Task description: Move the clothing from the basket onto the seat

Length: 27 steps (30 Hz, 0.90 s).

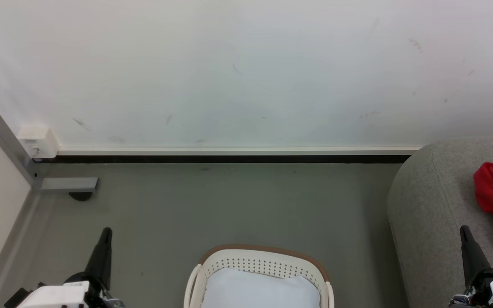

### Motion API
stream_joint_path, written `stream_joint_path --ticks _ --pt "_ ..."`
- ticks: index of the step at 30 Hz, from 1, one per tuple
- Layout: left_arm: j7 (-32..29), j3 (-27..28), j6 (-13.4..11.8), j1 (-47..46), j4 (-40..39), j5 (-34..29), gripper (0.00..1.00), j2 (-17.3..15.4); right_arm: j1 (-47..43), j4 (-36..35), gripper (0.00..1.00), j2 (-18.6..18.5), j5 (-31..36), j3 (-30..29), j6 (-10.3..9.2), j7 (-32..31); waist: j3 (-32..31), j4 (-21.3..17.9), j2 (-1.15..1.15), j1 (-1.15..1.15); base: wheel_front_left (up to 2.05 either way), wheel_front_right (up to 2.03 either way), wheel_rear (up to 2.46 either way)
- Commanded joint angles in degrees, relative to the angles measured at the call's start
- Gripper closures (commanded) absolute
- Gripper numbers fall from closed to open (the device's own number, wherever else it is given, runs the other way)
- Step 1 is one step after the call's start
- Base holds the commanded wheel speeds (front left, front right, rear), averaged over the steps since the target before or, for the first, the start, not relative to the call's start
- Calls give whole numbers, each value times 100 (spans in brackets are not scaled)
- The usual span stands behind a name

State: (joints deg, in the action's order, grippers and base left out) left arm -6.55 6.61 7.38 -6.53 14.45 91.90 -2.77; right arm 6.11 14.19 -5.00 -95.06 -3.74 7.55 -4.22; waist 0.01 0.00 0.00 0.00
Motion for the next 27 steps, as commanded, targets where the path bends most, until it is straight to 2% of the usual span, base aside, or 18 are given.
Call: stream_joint_path --ticks 1,27 --pt "-30 15 20 -40 -3 78 100 -11 61 2 100 1 49 -15 -12 -26 0 0 0 0 0 0 0" --pt "-29 14 21 -40 -1 78 100 -11 63 4 100 21 77 -43 -12 -40 0 0 0 0 0 0 0"
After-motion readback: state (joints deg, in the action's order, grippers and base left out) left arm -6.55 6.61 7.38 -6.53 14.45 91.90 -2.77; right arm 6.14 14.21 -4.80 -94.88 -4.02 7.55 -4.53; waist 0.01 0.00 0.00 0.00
